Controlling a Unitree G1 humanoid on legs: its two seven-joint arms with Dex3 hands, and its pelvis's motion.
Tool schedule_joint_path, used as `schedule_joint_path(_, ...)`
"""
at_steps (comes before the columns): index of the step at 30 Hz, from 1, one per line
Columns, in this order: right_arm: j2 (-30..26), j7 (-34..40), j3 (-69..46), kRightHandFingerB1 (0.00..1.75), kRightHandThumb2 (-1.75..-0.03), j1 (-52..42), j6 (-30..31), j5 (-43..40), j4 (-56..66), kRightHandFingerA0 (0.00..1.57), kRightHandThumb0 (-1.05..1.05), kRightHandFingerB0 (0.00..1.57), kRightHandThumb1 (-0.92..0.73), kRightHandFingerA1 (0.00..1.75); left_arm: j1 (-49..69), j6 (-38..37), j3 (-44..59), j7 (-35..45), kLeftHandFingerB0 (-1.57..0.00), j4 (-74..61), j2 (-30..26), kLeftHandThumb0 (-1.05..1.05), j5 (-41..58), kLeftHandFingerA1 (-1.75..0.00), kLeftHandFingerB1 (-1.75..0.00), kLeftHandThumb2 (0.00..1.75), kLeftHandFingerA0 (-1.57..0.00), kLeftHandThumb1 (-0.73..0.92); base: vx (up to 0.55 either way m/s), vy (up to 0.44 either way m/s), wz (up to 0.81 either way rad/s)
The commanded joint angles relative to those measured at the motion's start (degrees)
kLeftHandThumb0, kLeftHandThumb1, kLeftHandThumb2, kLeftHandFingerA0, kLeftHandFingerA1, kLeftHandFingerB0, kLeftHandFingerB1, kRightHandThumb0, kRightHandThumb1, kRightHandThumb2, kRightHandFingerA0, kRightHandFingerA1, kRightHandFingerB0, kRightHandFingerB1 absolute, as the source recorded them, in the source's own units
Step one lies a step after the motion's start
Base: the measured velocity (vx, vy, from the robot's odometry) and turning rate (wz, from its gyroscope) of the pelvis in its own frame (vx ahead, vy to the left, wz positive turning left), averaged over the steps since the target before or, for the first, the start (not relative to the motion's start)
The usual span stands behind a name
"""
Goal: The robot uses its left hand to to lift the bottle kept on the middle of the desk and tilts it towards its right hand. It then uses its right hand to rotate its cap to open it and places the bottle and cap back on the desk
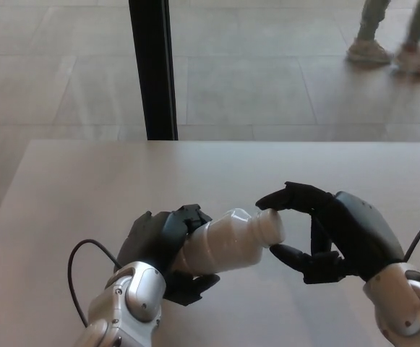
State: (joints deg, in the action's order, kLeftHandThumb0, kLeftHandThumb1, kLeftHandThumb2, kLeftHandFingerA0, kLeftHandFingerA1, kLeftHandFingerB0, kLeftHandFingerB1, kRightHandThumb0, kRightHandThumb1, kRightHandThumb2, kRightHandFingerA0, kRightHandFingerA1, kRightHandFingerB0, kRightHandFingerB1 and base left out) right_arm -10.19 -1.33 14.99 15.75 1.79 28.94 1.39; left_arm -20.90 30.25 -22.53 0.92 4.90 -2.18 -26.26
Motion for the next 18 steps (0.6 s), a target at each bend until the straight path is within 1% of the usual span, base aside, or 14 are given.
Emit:
schedule_joint_path(1, -0.4, 1.0, 0.1, 0.80, -0.72, -0.5, -0.4, 1.3, 1.4, 0.99, -0.31, 0.89, -0.64, 1.57, 0.7, -0.1, -0.5, 0.6, -0.70, 1.1, -0.6, -0.04, -0.6, -1.66, -1.07, 1.04, -0.76, 0.59, 0.00, 0.000, 0.00)
schedule_joint_path(3, -0.5, 1.2, 0.3, 0.80, -0.71, -0.4, -0.5, 1.9, 1.4, 0.99, -0.31, 0.89, -0.63, 1.56, 0.8, -0.3, -0.6, 0.7, -0.68, 1.0, -0.8, -0.02, -0.6, -1.70, -1.11, 0.99, -0.80, 0.63, 0.00, 0.000, 0.00)
schedule_joint_path(4, -0.7, 1.3, 0.6, 0.78, -0.71, -0.3, -0.4, 2.5, 1.6, 1.00, -0.31, 0.89, -0.62, 1.56, 0.9, -0.6, -0.7, 0.6, -0.71, 1.1, -0.9, -0.04, -0.7, -1.53, -0.95, 1.01, -0.71, 0.58, 0.00, 0.000, 0.00)
schedule_joint_path(5, -0.8, 1.3, 0.7, 0.84, -0.98, -0.2, -0.5, 2.8, 1.7, 1.23, -0.33, 0.84, -0.49, 1.32, 0.9, 0.2, -0.7, 1.0, -0.70, 0.7, -1.1, -0.05, -0.8, -1.55, -0.89, 0.93, -0.73, 0.63, 0.00, 0.000, 0.00)
schedule_joint_path(6, -1.0, 1.3, 0.8, 0.79, -0.76, -0.1, -0.7, 3.1, 1.6, 0.97, -0.29, 0.89, -0.61, 1.60, 1.1, 0.1, -0.7, 1.1, -0.71, 0.7, -1.1, -0.03, -0.7, -1.60, -1.02, 0.96, -0.72, 0.62, 0.00, 0.000, 0.00)
schedule_joint_path(7, -1.2, 1.3, 0.9, 0.82, -0.79, 0.0, -0.9, 3.2, 1.7, 0.96, -0.27, 0.88, -0.60, 1.64, 1.3, 0.3, -0.4, 0.6, -0.68, 0.6, -0.8, -0.07, -0.6, -1.42, -0.83, 0.90, -0.69, 0.63, 0.00, 0.000, 0.00)
schedule_joint_path(8, -1.2, 1.3, 0.9, 0.82, -0.79, 0.0, -1.0, 3.3, 1.8, 0.96, -0.27, 0.88, -0.60, 1.64, 1.4, 0.4, -0.3, 0.5, -0.68, 0.6, -0.6, -0.07, -0.5, -1.42, -0.83, 0.90, -0.69, 0.63, 0.00, 0.000, 0.00)
schedule_joint_path(9, -1.4, 1.2, 0.9, 0.86, -0.83, 0.0, -0.9, 3.6, 2.2, 0.95, -0.26, 0.88, -0.58, 1.65, 1.7, 0.4, 0.0, 0.2, -0.62, 0.3, -0.4, -0.09, -0.3, -1.27, -0.75, 0.85, -0.72, 0.64, 0.00, 0.000, 0.00)
schedule_joint_path(11, -1.3, 1.3, 0.9, 0.89, -0.84, 0.1, -0.9, 3.6, 2.3, 0.95, -0.26, 0.89, -0.58, 1.66, 1.5, -0.2, -0.1, 0.3, -0.67, 0.7, -0.7, -0.08, -0.6, -1.37, -0.84, 0.86, -0.70, 0.64, 0.00, 0.000, 0.00)
schedule_joint_path(12, -1.7, 2.0, 1.0, 0.90, -0.87, 0.3, -2.4, 3.9, 1.8, 0.97, -0.26, 0.91, -0.55, 1.69, 1.5, 0.4, 0.0, 0.1, -0.71, 0.6, -0.3, -0.07, -0.6, -1.61, -1.03, 0.97, -0.71, 0.64, 0.00, 0.000, 0.00)
schedule_joint_path(15, -1.6, 1.9, 1.2, 0.95, -0.90, 0.1, -1.8, 4.1, 2.4, 1.02, -0.27, 0.92, -0.53, 1.68, 1.2, 1.0, -0.4, 0.5, -0.68, 0.5, -0.4, -0.09, -1.1, -1.53, -0.86, 0.90, -0.71, 0.64, 0.00, 0.000, 0.00)
schedule_joint_path(16, -1.5, 2.5, 1.2, 0.98, -1.04, -0.1, -2.1, 4.5, 2.4, 1.22, -0.31, 0.92, -0.48, 1.30, 1.2, 1.0, -0.5, 0.5, -0.64, 0.4, -0.4, -0.10, -1.1, -1.35, -0.78, 0.90, -0.68, 0.64, 0.00, 0.000, 0.00)
schedule_joint_path(17, -1.5, 2.8, 1.3, 0.93, -1.03, -0.2, -2.2, 4.7, 2.6, 1.23, -0.31, 0.89, -0.47, 1.31, 1.2, 0.9, -0.3, 0.5, -0.67, 0.5, -0.3, -0.09, -0.9, -1.54, -0.97, 0.94, -0.70, 0.64, 0.00, 0.000, 0.00)
schedule_joint_path(18, -1.5, 3.3, 1.4, 0.95, -1.05, -0.3, -2.8, 4.9, 2.5, 1.23, -0.30, 0.90, -0.48, 1.31, 1.3, 0.6, -0.3, 0.5, -0.70, 0.7, -0.4, -0.08, -0.8, -1.57, -0.97, 0.97, -0.73, 0.63, 0.00, 0.000, 0.00)
